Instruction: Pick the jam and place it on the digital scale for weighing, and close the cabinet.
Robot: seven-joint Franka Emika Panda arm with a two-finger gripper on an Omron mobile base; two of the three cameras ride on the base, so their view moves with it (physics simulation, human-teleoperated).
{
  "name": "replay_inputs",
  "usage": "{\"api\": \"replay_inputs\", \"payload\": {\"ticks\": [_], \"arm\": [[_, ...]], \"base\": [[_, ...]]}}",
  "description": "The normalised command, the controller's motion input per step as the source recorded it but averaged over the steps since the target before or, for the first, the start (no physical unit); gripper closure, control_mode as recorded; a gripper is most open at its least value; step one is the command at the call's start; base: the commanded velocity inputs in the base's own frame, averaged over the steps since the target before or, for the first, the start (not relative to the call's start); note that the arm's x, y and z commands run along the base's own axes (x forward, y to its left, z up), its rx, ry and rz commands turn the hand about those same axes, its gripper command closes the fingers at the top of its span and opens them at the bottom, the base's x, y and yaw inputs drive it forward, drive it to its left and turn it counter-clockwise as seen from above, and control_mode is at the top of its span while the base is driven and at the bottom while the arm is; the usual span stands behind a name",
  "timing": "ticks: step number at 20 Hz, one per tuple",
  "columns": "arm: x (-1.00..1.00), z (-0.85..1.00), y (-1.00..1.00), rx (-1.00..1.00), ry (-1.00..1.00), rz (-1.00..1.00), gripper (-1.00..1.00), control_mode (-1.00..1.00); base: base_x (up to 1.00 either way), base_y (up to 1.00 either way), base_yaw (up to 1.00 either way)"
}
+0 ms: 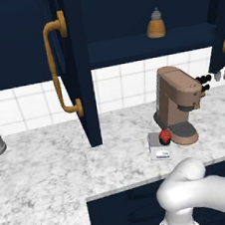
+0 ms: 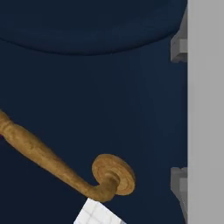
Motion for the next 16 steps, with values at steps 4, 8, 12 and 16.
{"api": "replay_inputs", "payload": {"ticks": [4,8,12,16], "arm": [[0.91,0.00,0.49,-0.10,0.08,-0.20,-1.00,-1.00],[0.77,-0.08,0.35,-0.08,0.00,-0.30,-1.00,-1.00],[0.67,-0.04,0.18,-0.04,0.00,-0.34,-1.00,-1.00],[0.77,-0.25,0.04,-0.01,-0.02,-0.26,-1.00,-1.00]], "base": [[0.00,0.00,0.00],[0.00,0.00,0.00],[0.00,0.00,0.00],[0.00,0.00,0.00]]}}
